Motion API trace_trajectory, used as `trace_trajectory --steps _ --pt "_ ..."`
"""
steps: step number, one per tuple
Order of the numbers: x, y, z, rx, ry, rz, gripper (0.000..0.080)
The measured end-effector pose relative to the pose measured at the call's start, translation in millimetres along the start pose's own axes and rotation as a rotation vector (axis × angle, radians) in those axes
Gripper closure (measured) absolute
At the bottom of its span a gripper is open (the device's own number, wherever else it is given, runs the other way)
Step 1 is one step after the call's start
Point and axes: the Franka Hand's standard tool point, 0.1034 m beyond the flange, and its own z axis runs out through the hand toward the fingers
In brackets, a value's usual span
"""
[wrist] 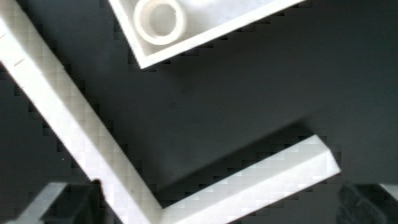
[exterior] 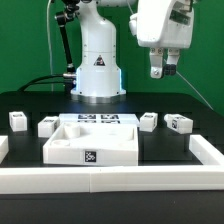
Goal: Assemble square table
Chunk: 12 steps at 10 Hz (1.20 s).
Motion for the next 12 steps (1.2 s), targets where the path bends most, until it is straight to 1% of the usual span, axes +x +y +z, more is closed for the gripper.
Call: trace_trajectory --steps 1,2,4,6,7,8,9,10,11,12 --pt "-12.0 -1.0 5.5 0.013 -0.007 -0.070 0.0150" --pt "-15.3 0.2 6.9 0.015 -0.008 -0.130 0.0150" --pt "-15.4 0.2 7.4 0.016 -0.008 -0.261 0.0150" --pt "-17.1 0.5 8.5 0.019 -0.008 -0.319 0.0150" --pt "-22.8 0.6 11.4 0.018 -0.006 -0.314 0.0150" --pt "-32.4 -8.6 21.8 0.012 0.004 -0.314 0.0150" --pt "-44.6 -22.6 34.6 0.015 0.010 -0.309 0.0150" --pt "-54.4 -31.8 44.5 0.021 0.014 -0.303 0.0150" --pt "-65.6 -37.3 56.5 0.017 0.024 -0.323 0.0150" --pt "-72.9 -39.2 65.1 0.028 0.025 -0.320 0.0150"
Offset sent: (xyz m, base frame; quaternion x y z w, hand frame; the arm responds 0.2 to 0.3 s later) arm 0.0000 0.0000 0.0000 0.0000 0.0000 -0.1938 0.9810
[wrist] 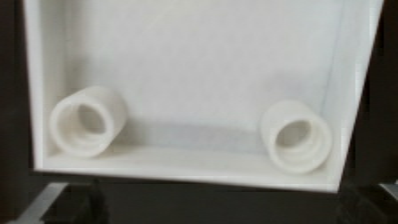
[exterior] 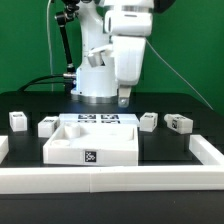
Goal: Assemble square table
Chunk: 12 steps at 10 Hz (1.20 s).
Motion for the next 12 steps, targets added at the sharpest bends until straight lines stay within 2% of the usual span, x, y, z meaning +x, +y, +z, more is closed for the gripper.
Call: trace_trajectory --steps 5,7,9,12 --pt "-1.0 -2.0 2.6 0.008 0.000 0.008 0.0150" --pt "-13.8 -26.0 19.8 0.033 0.006 0.026 0.0150" --pt "-15.6 -41.8 32.6 0.043 0.014 0.036 0.0150" --pt "-16.8 -53.5 57.5 0.067 0.027 0.047 0.0150"
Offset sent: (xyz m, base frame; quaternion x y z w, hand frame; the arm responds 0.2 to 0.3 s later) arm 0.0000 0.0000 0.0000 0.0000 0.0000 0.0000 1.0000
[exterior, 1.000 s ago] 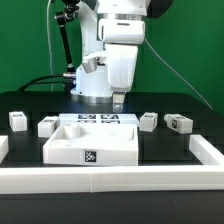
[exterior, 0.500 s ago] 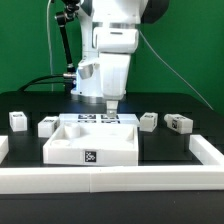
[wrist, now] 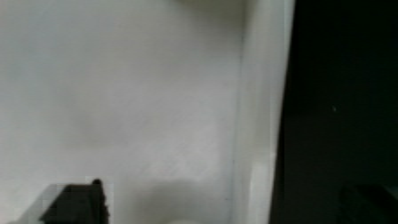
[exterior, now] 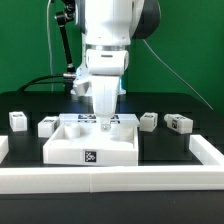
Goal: Assemble square table
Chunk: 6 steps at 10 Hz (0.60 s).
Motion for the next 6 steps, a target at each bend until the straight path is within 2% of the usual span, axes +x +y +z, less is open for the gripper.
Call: trace_trajectory --steps 2,5,6 --pt "1.6 -5.4 14.4 0.019 0.005 0.000 0.0150" --pt "2.3 -6.5 16.2 0.022 0.006 0.000 0.0150" --pt "3.1 -6.3 15.8 0.021 0.005 -0.002 0.0269"
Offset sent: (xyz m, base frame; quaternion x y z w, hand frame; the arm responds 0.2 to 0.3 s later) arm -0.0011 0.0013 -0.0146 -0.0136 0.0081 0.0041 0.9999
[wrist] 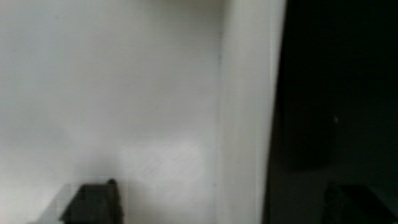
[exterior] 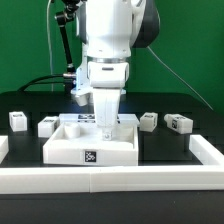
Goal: Assemble square table
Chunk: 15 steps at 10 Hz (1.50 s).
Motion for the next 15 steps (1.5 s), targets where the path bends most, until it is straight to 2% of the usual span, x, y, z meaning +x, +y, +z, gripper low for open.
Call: trace_trajectory --steps 2,3,4,12,14,15 --pt "-0.5 -0.8 1.0 0.003 0.000 0.001 0.0545" --pt "-0.5 -0.9 1.2 0.003 0.000 0.001 0.0545" --pt "-0.8 -0.7 1.2 0.003 0.000 0.002 0.0723" --pt "-0.5 1.7 0.1 -0.003 0.000 -0.020 0.0739" --pt "4.2 11.4 -3.4 -0.012 0.000 -0.065 0.0739" --pt "12.1 18.0 -4.7 -0.014 0.003 -0.082 0.0739"
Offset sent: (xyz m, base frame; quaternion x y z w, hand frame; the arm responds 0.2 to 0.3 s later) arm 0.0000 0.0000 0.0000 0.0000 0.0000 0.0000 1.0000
